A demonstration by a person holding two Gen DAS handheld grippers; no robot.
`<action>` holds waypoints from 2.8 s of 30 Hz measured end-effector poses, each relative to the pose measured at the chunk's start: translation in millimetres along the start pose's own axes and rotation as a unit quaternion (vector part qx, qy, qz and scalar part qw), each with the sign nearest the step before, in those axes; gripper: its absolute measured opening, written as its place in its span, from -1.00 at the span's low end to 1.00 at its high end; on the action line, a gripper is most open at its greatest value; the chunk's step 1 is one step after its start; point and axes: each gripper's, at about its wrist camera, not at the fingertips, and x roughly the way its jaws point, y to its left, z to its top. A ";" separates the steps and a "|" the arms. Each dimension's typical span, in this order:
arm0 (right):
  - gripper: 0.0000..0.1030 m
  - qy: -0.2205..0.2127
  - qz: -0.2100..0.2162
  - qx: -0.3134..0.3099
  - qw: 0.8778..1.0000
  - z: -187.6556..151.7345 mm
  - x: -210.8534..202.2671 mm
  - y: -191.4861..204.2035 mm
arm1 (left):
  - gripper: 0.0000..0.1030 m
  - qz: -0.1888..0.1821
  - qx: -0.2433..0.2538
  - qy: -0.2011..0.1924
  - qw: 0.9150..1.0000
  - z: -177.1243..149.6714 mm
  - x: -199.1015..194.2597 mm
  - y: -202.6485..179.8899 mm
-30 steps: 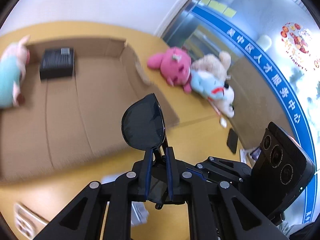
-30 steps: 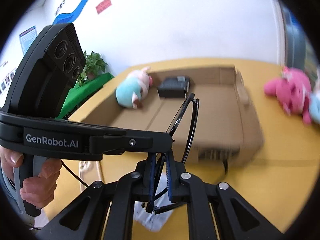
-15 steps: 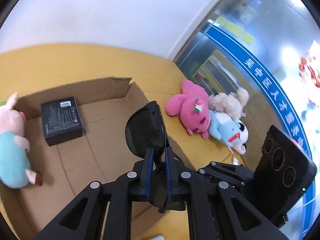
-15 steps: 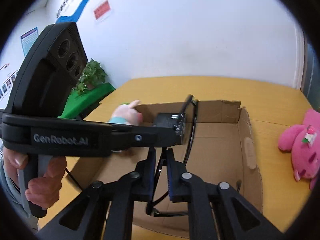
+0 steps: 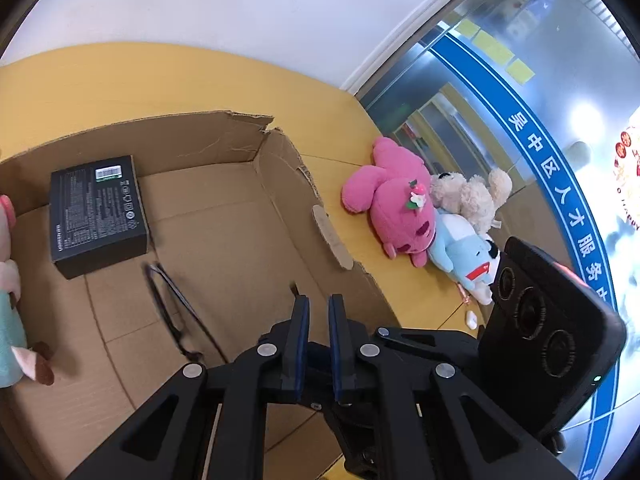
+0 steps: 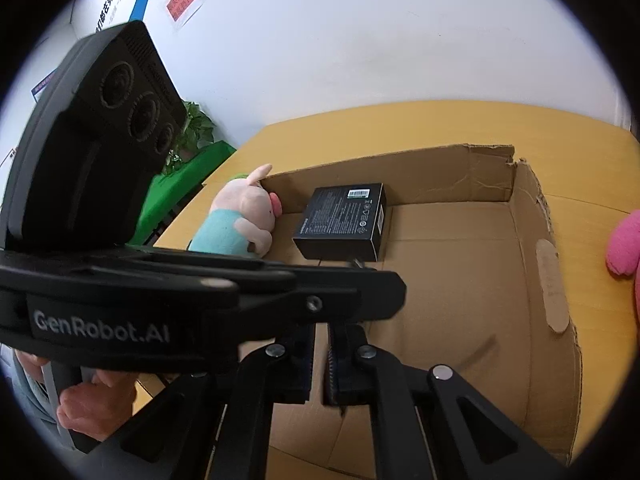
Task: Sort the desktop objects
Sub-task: 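Open both grippers to drop the sunglasses into the box, then lower the right gripper onto the sunglasses lying in the box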
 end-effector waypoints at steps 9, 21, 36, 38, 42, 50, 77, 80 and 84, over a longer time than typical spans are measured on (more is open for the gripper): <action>-0.16 0.052 -0.073 0.044 0.995 -27.4 -2.3 -33.0 | -0.80 0.066 0.005 -0.031 0.997 -48.6 -53.7 27.6; 0.34 0.163 -0.060 0.036 0.984 -19.3 45.7 -0.1 | 0.71 0.234 -0.063 -0.100 0.965 -181.0 -162.6 96.5; 0.34 0.273 -0.162 -0.060 0.946 6.7 138.0 34.0 | 0.70 0.193 -0.065 -0.105 0.974 -182.7 -144.4 113.3; 0.17 0.273 -0.172 -0.089 0.942 6.0 143.5 40.4 | 0.70 0.200 -0.055 -0.104 0.973 -180.9 -142.0 112.5; -0.01 0.286 -0.155 -0.098 0.941 -3.9 141.6 43.5 | 0.60 0.210 -0.048 -0.091 0.972 -181.2 -132.7 122.4; 0.23 0.296 -0.100 -0.077 0.947 -54.3 83.4 45.6 | 0.50 0.218 -0.021 -0.089 0.972 -180.2 -129.0 128.0; 0.55 0.235 -0.121 -0.045 0.964 2.3 106.2 11.9 | 0.44 0.325 0.003 -0.064 0.944 -146.4 -109.1 153.6; 0.55 0.225 -0.137 -0.058 0.963 6.7 107.4 16.6 | 0.44 0.333 0.009 -0.060 0.941 -142.8 -106.8 157.6; 0.51 0.215 -0.142 -0.072 0.963 12.1 113.8 20.7 | 0.44 0.324 0.009 -0.053 0.945 -139.6 -100.5 162.0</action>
